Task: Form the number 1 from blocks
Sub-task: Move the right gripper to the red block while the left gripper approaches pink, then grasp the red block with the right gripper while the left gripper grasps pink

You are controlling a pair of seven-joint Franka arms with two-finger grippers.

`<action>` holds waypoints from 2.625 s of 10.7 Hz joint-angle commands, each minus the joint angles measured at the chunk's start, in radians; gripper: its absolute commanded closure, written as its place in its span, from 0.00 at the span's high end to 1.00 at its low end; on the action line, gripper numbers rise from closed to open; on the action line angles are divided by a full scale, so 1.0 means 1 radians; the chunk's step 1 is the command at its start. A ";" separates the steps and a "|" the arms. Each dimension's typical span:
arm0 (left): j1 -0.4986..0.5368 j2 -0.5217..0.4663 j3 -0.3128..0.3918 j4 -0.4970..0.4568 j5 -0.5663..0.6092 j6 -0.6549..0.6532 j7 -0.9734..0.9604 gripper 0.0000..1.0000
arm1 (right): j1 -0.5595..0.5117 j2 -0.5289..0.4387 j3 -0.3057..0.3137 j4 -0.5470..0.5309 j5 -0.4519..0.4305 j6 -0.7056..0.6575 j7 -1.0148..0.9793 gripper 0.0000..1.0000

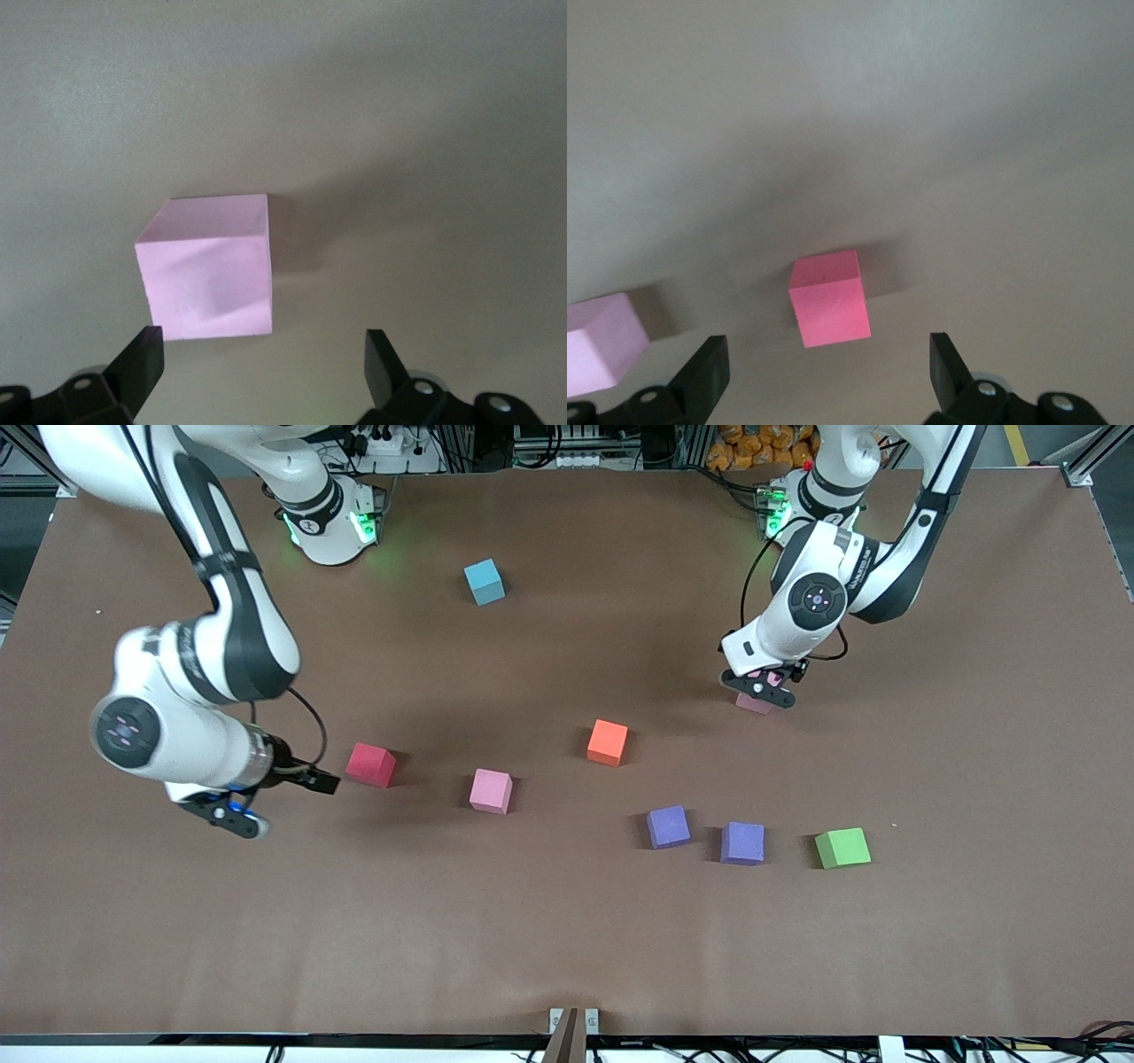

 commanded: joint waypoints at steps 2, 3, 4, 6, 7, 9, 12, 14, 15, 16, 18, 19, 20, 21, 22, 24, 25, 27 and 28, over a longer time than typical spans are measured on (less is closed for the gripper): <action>0.003 0.027 0.027 0.004 0.083 0.037 0.004 1.00 | 0.034 0.080 0.000 -0.015 0.026 0.023 0.002 1.00; 0.005 0.041 0.030 0.006 0.084 0.056 0.004 1.00 | 0.035 0.102 0.002 -0.015 0.026 0.029 -0.042 1.00; 0.005 0.062 0.035 0.006 0.084 0.084 0.004 1.00 | 0.034 0.114 0.000 -0.015 0.026 0.030 -0.111 1.00; -0.012 0.085 0.061 0.003 0.084 0.121 0.001 1.00 | 0.023 0.119 0.000 -0.053 0.026 0.068 -0.186 1.00; -0.018 0.097 0.071 0.004 0.086 0.124 0.001 1.00 | 0.023 0.119 0.000 -0.081 0.026 0.104 -0.188 1.00; -0.018 0.122 0.072 0.003 0.086 0.149 0.003 1.00 | 0.031 0.125 0.000 -0.092 0.026 0.127 -0.186 1.00; -0.026 0.130 0.073 0.003 0.100 0.155 -0.009 0.00 | 0.031 0.129 0.002 -0.092 0.029 0.139 -0.186 1.00; -0.076 0.116 0.056 0.009 0.101 0.137 -0.156 0.00 | 0.035 0.139 0.002 -0.095 0.033 0.155 -0.186 1.00; -0.096 0.105 0.008 0.019 0.101 0.117 -0.259 0.00 | 0.045 0.151 0.000 -0.096 0.046 0.171 -0.185 0.97; -0.125 0.099 -0.038 0.039 0.100 0.101 -0.349 0.00 | 0.048 0.157 0.002 -0.098 0.047 0.181 -0.185 0.92; -0.175 0.107 -0.111 0.098 0.063 0.100 -0.475 0.00 | 0.051 0.171 0.000 -0.099 0.073 0.182 -0.185 0.79; -0.211 0.116 -0.144 0.131 0.025 0.100 -0.541 0.00 | 0.054 0.177 0.000 -0.099 0.085 0.182 -0.185 0.69; -0.242 0.123 -0.175 0.148 -0.015 0.098 -0.589 0.00 | 0.054 0.177 0.000 -0.112 0.090 0.196 -0.185 0.62; -0.257 0.140 -0.215 0.174 -0.040 0.098 -0.639 0.00 | 0.052 0.177 0.000 -0.110 0.090 0.198 -0.185 0.57; -0.279 0.159 -0.240 0.188 -0.047 0.098 -0.698 0.00 | 0.051 0.171 0.000 -0.109 0.090 0.198 -0.186 0.57; -0.343 0.206 -0.257 0.217 -0.049 0.098 -0.796 0.00 | 0.058 0.124 0.000 -0.110 0.090 0.187 -0.186 0.58; -0.369 0.241 -0.263 0.245 -0.049 0.098 -0.856 0.00 | 0.077 0.093 0.000 -0.110 0.089 0.179 -0.176 0.58; -0.432 0.307 -0.263 0.306 -0.054 0.098 -0.942 0.00 | 0.118 0.048 -0.002 -0.115 0.089 0.173 -0.148 0.58; -0.452 0.335 -0.263 0.329 -0.054 0.098 -0.969 0.00 | 0.126 0.027 -0.002 -0.121 0.089 0.173 -0.125 0.58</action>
